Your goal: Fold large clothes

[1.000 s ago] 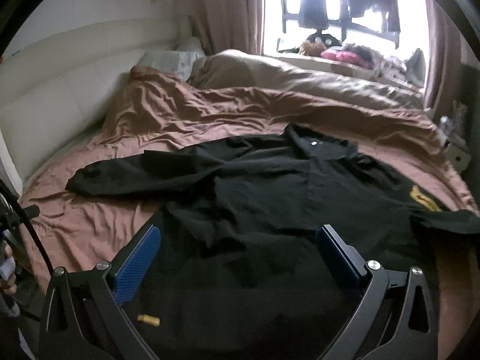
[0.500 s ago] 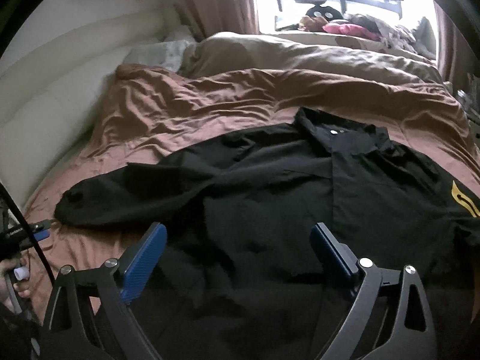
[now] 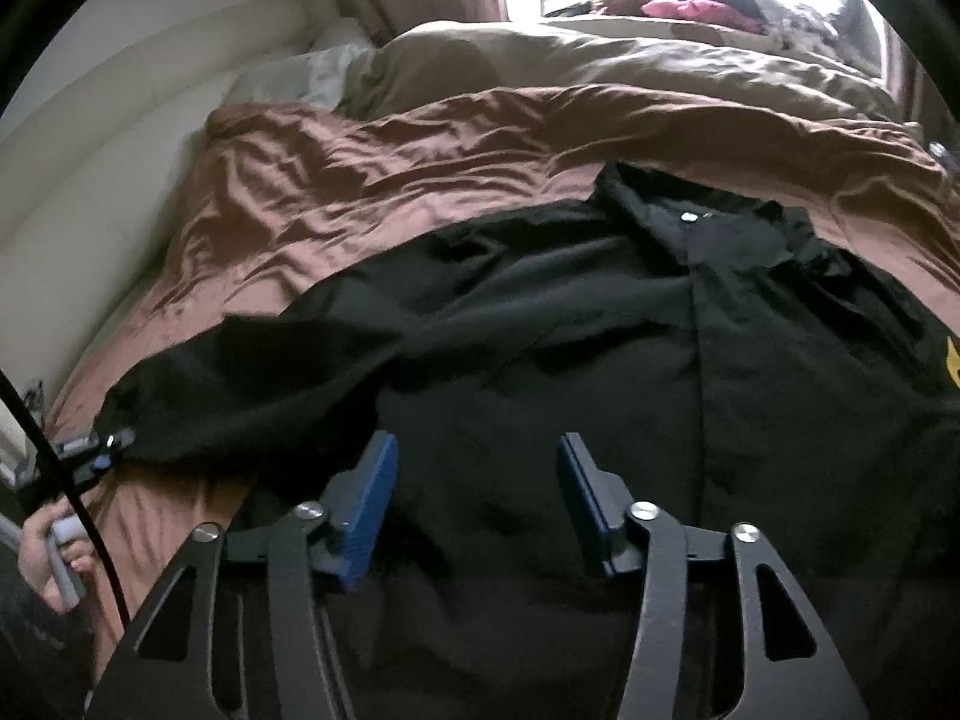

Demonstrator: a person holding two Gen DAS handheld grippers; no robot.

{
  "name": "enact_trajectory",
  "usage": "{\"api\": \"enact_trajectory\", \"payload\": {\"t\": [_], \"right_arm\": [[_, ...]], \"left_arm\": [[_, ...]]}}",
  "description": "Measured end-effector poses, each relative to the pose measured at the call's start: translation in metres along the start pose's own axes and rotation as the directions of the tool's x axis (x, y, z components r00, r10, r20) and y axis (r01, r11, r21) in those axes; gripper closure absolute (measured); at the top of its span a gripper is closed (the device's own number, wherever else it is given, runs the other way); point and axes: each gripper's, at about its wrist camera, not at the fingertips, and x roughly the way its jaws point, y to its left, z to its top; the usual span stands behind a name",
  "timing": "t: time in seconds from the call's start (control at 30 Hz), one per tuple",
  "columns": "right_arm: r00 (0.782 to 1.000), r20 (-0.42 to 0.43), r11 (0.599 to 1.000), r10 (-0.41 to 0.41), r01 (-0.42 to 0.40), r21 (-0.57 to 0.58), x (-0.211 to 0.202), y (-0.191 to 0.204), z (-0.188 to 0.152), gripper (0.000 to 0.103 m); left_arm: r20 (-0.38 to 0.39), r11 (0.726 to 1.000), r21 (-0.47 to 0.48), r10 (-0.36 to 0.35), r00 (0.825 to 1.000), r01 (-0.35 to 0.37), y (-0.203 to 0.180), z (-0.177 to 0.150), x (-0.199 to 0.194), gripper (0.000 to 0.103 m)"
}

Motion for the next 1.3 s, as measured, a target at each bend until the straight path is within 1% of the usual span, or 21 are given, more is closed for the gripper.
{"api": "enact_trajectory", "payload": {"t": [0.07,0.13,0.23,0.3,0.37,0.4,0.47,0.53,0.63,0.67,0.77,0.8,0.87,0.9,0.93,0.97,1.0,1.1,1.2,1.27,1.3], "right_arm": [[0.999,-0.019,0.999,0.03,-0.029,0.03,0.014,0.0,0.005,0.062],[0.997,-0.043,0.995,0.067,-0.063,0.073,0.035,0.001,0.011,0.064],[0.99,-0.091,0.985,0.112,-0.098,0.14,0.074,0.002,0.022,0.073],[0.983,-0.109,0.976,0.145,-0.123,0.182,0.094,0.003,0.03,0.077],[0.978,-0.113,0.968,0.174,-0.149,0.204,0.115,0.005,0.039,0.085],[0.975,-0.12,0.964,0.185,-0.157,0.217,0.126,0.006,0.042,0.085],[0.971,-0.155,0.957,0.182,-0.139,0.255,0.145,0.002,0.041,0.085],[0.963,-0.216,0.953,0.164,-0.098,0.285,0.169,-0.003,0.034,0.087],[0.961,-0.221,0.959,0.167,-0.106,0.262,0.17,-0.003,0.039,0.087],[0.959,-0.225,0.958,0.174,-0.112,0.262,0.166,-0.005,0.04,0.087],[0.964,-0.172,0.949,0.205,-0.152,0.277,0.135,-0.015,0.044,0.087],[0.96,-0.157,0.944,0.231,-0.182,0.277,0.122,-0.019,0.045,0.087],[0.955,-0.149,0.941,0.255,-0.209,0.266,0.098,-0.028,0.042,0.086],[0.957,-0.139,0.942,0.254,-0.212,0.258,0.082,-0.034,0.039,0.079],[0.96,-0.122,0.944,0.251,-0.215,0.252,0.066,-0.037,0.04,0.061],[0.963,-0.102,0.944,0.248,-0.217,0.248,0.049,-0.042,0.036,0.038],[0.968,-0.077,0.947,0.239,-0.214,0.241,0.031,-0.05,0.031,0.031],[0.98,-0.066,0.957,0.189,-0.168,0.237,-0.009,-0.071,0.016,0.029],[0.992,-0.043,0.959,0.117,-0.102,0.263,-0.048,-0.102,-0.003,0.029],[0.996,-0.009,0.953,0.092,-0.085,0.29,-0.068,-0.121,-0.012,0.029],[0.995,0.004,0.946,0.097,-0.094,0.31,-0.074,-0.13,-0.018,0.029]], "left_arm": [[0.026,1.0,-0.006,-0.024,0.999,0.024,-0.001,0.006,-0.006,0.097],[0.061,0.999,0.005,-0.043,0.997,0.043,-0.006,0.012,-0.015,0.098],[0.1,0.997,0.033,-0.071,0.992,0.068,-0.021,0.024,-0.031,0.1],[0.125,0.994,0.055,-0.096,0.988,0.09,-0.034,0.033,-0.041,0.102],[0.157,0.989,0.093,-0.126,0.98,0.113,-0.049,0.041,-0.055,0.102],[0.171,0.986,0.115,-0.139,0.975,0.121,-0.057,0.045,-0.062,0.103],[0.192,0.979,0.152,-0.162,0.968,0.133,-0.073,0.051,-0.073,0.103],[0.205,0.97,0.187,-0.192,0.96,0.154,-0.091,0.057,-0.084,0.103],[0.223,0.952,0.251,-0.234,0.946,0.176,-0.125,0.063,-0.101,0.103],[0.225,0.947,0.263,-0.248,0.942,0.186,-0.133,0.064,-0.106,0.103],[0.232,0.923,0.31,-0.304,0.924,0.226,-0.162,0.067,-0.123,0.103],[0.233,0.914,0.33,-0.323,0.917,0.238,-0.174,0.067,-0.129,0.103],[0.227,0.892,0.36,-0.367,0.902,0.273,-0.193,0.066,-0.139,0.103],[0.222,0.879,0.377,-0.393,0.892,0.293,-0.205,0.064,-0.145,0.103],[0.218,0.868,0.391,-0.411,0.885,0.307,-0.214,0.063,-0.149,0.103],[0.211,0.851,0.411,-0.437,0.874,0.326,-0.228,0.06,-0.156,0.103],[0.205,0.837,0.427,-0.456,0.866,0.34,-0.24,0.058,-0.161,0.103],[0.18,0.799,0.467,-0.506,0.843,0.38,-0.273,0.051,-0.174,0.103],[0.141,0.748,0.514,-0.556,0.819,0.42,-0.309,0.04,-0.183,0.103],[0.117,0.714,0.548,-0.581,0.806,0.436,-0.33,0.03,-0.186,0.103],[0.1,0.696,0.563,-0.593,0.799,0.447,-0.341,0.024,-0.187,0.103]]}}
